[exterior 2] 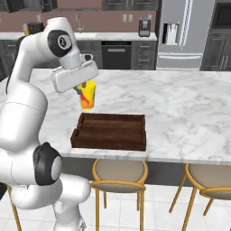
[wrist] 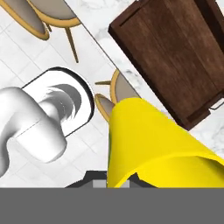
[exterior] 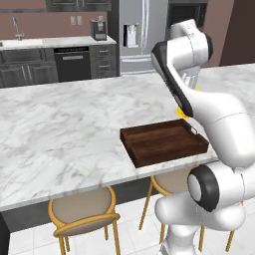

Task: There is a tray on the dining counter. Grab the cup, mug, and pitcher and place them on the tray. The pitcher may be placed next to the tray if it cannot fit the tray.

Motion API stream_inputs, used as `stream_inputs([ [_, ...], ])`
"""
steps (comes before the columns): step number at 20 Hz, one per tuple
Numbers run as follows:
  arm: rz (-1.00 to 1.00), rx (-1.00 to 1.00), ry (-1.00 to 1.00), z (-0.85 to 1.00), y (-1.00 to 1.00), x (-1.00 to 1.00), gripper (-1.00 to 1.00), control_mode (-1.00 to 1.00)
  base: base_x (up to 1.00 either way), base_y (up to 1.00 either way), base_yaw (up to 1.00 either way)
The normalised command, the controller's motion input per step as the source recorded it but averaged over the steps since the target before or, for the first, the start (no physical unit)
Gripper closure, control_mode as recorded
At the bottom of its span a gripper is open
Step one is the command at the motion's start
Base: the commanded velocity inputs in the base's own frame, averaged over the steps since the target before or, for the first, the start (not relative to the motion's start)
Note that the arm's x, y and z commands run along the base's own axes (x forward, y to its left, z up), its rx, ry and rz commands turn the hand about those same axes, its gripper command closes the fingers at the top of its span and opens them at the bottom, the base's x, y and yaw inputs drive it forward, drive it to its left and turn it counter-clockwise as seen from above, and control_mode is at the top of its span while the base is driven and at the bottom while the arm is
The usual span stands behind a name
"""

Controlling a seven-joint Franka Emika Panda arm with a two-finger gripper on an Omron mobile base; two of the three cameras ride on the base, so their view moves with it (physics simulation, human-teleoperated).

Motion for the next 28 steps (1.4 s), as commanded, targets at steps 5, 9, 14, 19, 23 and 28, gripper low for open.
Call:
stream_inputs([
  [5, 0.12, 0.14, -0.01, -0.08, 0.02, 0.67, 1.0, -1.0, 0.0, 0.0, 0.0],
  [9, 0.03, 0.06, 0.0, -0.17, 0.26, 0.83, 1.0, -1.0, 0.0, 0.0, 0.0],
  [14, -0.01, 0.0, 0.0, -0.24, 0.27, 0.82, 1.0, -1.0, 0.0, 0.0, 0.0],
  [19, -0.04, 0.0, 0.0, -0.34, 0.17, 0.67, 1.0, -1.0, 0.0, 0.0, 0.0],
  [23, -0.09, 0.0, 0.0, -0.5, 0.12, 0.65, 1.0, -1.0, 0.0, 0.0, 0.0],
  [28, -0.1, 0.0, 0.07, -0.61, 0.09, 0.54, 1.0, -1.0, 0.0, 0.0, 0.0],
])
